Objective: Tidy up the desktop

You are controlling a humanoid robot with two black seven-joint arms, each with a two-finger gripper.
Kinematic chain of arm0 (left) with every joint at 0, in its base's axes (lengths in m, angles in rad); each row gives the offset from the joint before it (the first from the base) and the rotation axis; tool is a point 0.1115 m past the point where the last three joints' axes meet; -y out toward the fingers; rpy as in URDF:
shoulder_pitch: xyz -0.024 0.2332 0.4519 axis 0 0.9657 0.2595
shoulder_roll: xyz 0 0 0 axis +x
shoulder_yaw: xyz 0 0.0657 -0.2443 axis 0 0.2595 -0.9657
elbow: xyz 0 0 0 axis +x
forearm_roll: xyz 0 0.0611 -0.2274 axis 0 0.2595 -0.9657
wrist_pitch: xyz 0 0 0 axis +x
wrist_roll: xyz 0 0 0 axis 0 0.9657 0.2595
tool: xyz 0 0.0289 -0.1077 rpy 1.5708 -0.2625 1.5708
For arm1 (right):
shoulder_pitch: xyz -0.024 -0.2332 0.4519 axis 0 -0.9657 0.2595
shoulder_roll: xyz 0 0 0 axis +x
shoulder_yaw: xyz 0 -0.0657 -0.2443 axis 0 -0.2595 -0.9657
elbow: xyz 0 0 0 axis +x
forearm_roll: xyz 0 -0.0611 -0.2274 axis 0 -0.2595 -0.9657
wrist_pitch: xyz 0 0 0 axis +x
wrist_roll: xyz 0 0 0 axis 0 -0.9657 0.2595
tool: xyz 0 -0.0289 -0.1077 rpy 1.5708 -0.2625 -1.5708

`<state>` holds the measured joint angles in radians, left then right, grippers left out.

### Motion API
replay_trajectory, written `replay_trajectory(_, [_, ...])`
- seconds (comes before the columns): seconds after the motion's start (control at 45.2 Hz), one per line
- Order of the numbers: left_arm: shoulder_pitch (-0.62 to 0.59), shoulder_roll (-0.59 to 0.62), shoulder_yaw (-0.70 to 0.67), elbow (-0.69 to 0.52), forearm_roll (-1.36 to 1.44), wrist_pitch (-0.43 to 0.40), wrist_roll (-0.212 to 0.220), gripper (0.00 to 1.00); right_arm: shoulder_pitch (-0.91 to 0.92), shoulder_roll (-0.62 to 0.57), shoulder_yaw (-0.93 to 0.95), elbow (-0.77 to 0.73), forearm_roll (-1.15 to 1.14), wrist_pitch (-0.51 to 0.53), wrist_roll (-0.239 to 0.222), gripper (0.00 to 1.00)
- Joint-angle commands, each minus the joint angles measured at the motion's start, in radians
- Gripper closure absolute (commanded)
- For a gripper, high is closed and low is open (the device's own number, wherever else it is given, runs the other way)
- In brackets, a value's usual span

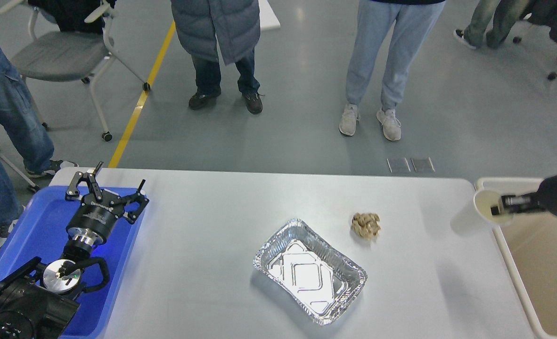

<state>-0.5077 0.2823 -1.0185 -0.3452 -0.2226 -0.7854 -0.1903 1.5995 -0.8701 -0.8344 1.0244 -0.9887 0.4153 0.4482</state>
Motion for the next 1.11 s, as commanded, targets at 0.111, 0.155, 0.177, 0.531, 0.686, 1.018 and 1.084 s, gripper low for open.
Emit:
replay_trajectory(0.111, [0.000, 0.000, 0.000, 0.000, 0.000, 0.000, 0.000, 0.00, 0.325, -0.093, -0.002, 0.066, -0.039, 0.229, 0.000, 1.00])
replay_trajectory(0.155, [0.000, 0.000, 0.000, 0.000, 0.000, 0.000, 0.000, 0.00, 0.358, -0.099, -0.002, 0.066, -0.044, 0.255, 0.000, 1.00])
replay_trajectory(0.177, [0.000, 0.000, 0.000, 0.000, 0.000, 0.000, 0.000, 0.00, 0.373, -0.099, -0.002, 0.068, -0.044, 0.269, 0.000, 1.00])
replay_trajectory(0.531, [0.000, 0.000, 0.000, 0.000, 0.000, 0.000, 0.000, 0.00, 0.592, -0.112, -0.054, 0.082, -0.044, 0.370, 0.000, 1.00])
replay_trajectory(0.686, [0.000, 0.000, 0.000, 0.000, 0.000, 0.000, 0.000, 0.00, 0.660, -0.112, -0.084, 0.097, -0.045, 0.370, 0.000, 1.00])
replay_trajectory(1.018, [0.000, 0.000, 0.000, 0.000, 0.000, 0.000, 0.000, 0.00, 0.614, -0.113, -0.106, 0.074, -0.068, 0.370, -0.002, 1.00])
replay_trajectory(1.084, [0.000, 0.000, 0.000, 0.000, 0.000, 0.000, 0.000, 0.00, 0.585, -0.122, -0.104, 0.034, -0.070, 0.370, -0.003, 1.00])
